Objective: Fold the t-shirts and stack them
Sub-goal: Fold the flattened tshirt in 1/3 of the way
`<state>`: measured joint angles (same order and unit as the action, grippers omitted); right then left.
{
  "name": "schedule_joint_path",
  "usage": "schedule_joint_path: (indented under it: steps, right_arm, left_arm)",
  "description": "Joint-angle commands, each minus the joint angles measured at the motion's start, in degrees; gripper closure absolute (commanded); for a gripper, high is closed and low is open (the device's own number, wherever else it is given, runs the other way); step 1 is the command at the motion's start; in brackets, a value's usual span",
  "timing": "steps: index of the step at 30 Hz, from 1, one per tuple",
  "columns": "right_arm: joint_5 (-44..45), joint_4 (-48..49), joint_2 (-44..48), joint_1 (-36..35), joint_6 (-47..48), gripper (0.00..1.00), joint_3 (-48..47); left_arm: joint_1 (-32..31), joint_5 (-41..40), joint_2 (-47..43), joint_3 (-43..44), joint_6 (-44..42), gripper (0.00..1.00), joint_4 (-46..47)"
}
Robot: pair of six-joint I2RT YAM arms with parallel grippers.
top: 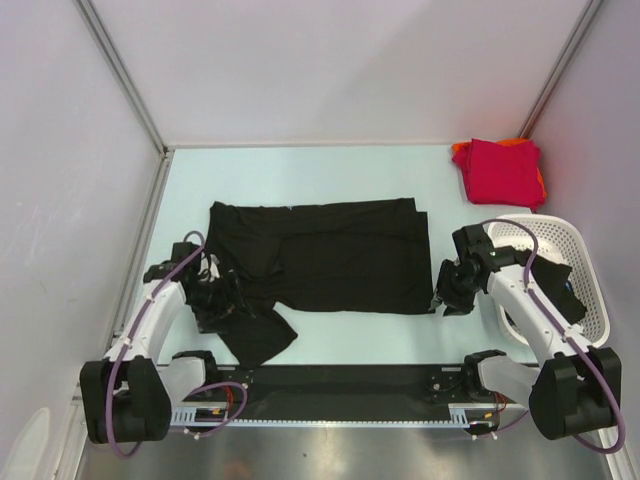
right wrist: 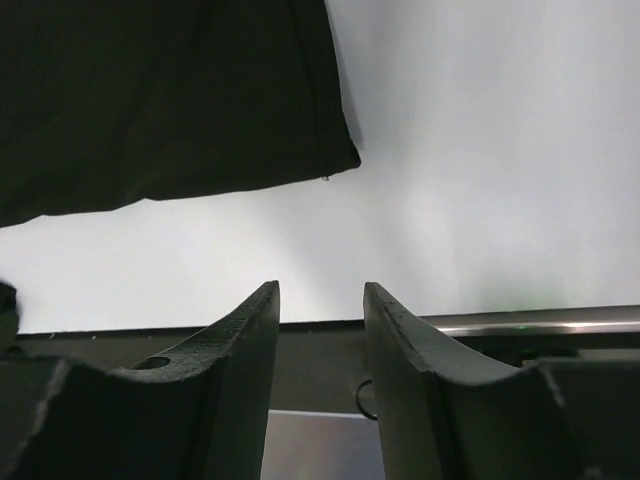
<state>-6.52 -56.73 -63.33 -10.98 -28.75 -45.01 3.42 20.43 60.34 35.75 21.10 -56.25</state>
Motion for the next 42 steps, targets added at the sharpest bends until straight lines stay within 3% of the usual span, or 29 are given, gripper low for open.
schedule_joint_path:
  steps: [1, 8, 14, 19, 25, 27, 28, 29, 30, 31, 34, 36, 42]
  right_arm:
    - [-3.84, 1.26, 0.75, 0.35, -4.46, 0.56, 1.68]
    - [-5.08, 8.12, -3.55, 0.35, -6.32, 0.58, 5.63]
    - [-4.64, 11.11, -8.82, 0.35, -5.70, 0.59, 4.85]
    - [-3.84, 13.30, -14.96, 0.35, -3.77, 0.60, 1.51]
    - [-3.94, 15.85, -18.58, 0.35, -0.96, 0.63, -5.59]
    - [-2.71, 16.21, -17.88, 0.44, 0.09, 0.68, -8.67]
    - [-2.27, 16.65, -17.45, 0.35, 0.80, 0.72, -12.17]
    - [-1.48, 16.74, -16.31, 0.35, 1.67, 0.75, -13.86]
    - [0.01, 17.17, -15.60, 0.35, 2.38, 0.76, -15.35]
    - [1.24, 17.96, -15.25, 0.35, 2.99, 0.76, -17.28]
    - [5.46, 17.54, -16.73, 0.52, 5.81, 0.73, -23.87]
    - [5.91, 17.27, -20.75, 0.44, 8.08, 0.72, -27.57]
    - [5.29, 20.43, -31.92, 0.52, 10.03, 0.91, -33.45]
  left_arm:
    - [-2.80, 2.95, -1.36, -1.90, 3.58, 0.14, 0.70]
    - [-8.87, -1.61, 0.13, -2.00, 6.41, 0.13, 0.36]
    - [-9.92, -8.81, 1.10, 3.88, 3.95, 0.13, -5.35]
    - [-15.19, -11.02, 5.48, 9.07, 3.33, 0.13, -9.23]
    - [-16.25, -13.92, 8.21, 14.86, 6.05, 0.16, -1.87]
    - [-16.25, -15.67, 9.35, 21.07, 5.97, 0.32, 0.16]
    - [-16.25, -16.29, 11.01, 23.47, 6.05, 0.45, 1.57]
    - [-16.25, -16.90, 11.73, 25.84, 5.97, 0.76, 2.62]
    - [-16.25, -17.69, 12.52, 30.30, 6.14, 0.91, 3.59]
    - [-16.25, -19.09, 14.09, 32.61, 6.40, 1.00, 5.52]
    - [-16.16, -20.33, 18.05, 40.08, 5.71, 1.00, 9.22]
    - [-15.73, -20.08, 25.24, 46.13, 5.00, 1.00, 9.06]
    - [-15.46, -18.84, 48.01, 64.87, 0.79, 1.00, 3.79]
